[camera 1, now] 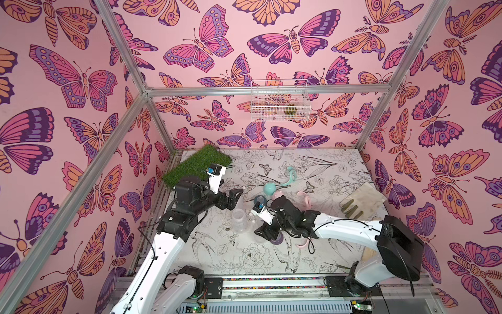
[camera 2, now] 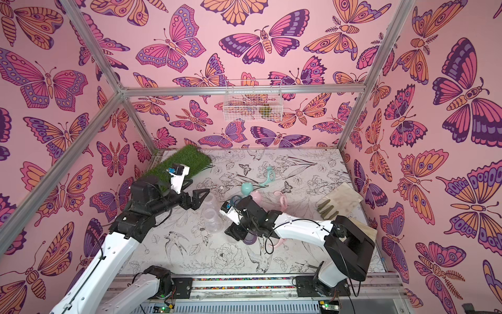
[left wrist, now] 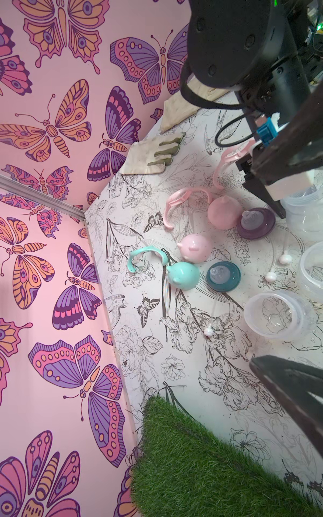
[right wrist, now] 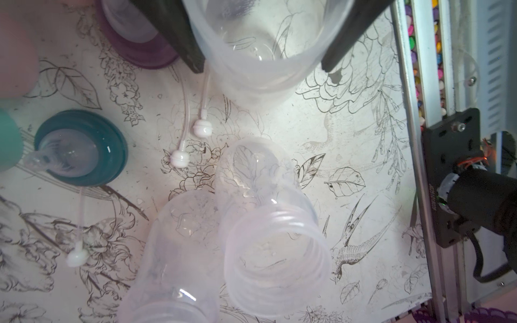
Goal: Assemble the baby bottles
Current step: Pick up the baby bottle from the center of the board.
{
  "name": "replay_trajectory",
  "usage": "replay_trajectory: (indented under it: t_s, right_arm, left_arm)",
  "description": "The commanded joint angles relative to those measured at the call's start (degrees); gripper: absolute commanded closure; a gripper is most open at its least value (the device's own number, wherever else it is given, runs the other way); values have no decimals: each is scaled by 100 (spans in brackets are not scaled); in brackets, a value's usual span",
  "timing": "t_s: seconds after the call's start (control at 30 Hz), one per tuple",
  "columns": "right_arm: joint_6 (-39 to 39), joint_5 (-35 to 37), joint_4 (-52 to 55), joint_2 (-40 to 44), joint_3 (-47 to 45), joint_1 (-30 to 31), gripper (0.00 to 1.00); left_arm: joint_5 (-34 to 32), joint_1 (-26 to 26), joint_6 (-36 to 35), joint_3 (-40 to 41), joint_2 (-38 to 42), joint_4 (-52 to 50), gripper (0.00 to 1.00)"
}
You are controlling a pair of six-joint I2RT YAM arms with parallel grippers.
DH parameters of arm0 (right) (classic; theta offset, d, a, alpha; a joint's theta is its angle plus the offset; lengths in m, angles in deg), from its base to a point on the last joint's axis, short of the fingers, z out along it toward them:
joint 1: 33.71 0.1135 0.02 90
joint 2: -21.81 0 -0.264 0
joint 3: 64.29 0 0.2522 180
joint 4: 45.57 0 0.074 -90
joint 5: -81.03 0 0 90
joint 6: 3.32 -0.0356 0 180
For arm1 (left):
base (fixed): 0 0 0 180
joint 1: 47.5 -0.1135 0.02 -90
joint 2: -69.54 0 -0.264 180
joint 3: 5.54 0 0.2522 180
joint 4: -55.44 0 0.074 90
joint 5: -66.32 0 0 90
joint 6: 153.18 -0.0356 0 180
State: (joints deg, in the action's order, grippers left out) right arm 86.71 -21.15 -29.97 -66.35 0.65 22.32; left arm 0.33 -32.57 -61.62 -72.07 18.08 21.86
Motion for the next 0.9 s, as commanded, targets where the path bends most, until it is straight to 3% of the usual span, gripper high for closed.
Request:
replay_trajectory:
  t_s: [0.0, 0.1, 0.3, 0.57, 0.67, 0.87]
  right_arm:
    - [-60, -32, 26, 62, -11, 39, 53]
    - [-171, -163, 35, 113, 31, 40, 67]
    - [-484, -168, 535, 636, 421, 31, 72]
    - [-493, 946, 2313, 1418, 1533, -293, 76]
    - [-609, 683, 2694, 1617, 1914, -595, 80]
    - [-916, -793, 2417, 2091, 2178, -980, 84]
  left_arm:
    - [-36, 36, -65, 85, 54, -93, 0]
    - [-21, 51, -60, 85, 53, -92, 0]
    - [308, 71, -165, 95, 153, -84, 0]
    - [2119, 89, -455, -5, 207, 10, 0]
    - [3006, 97, -446, 46, 211, 214, 0]
    - [4331, 114, -176, 309, 251, 891, 0]
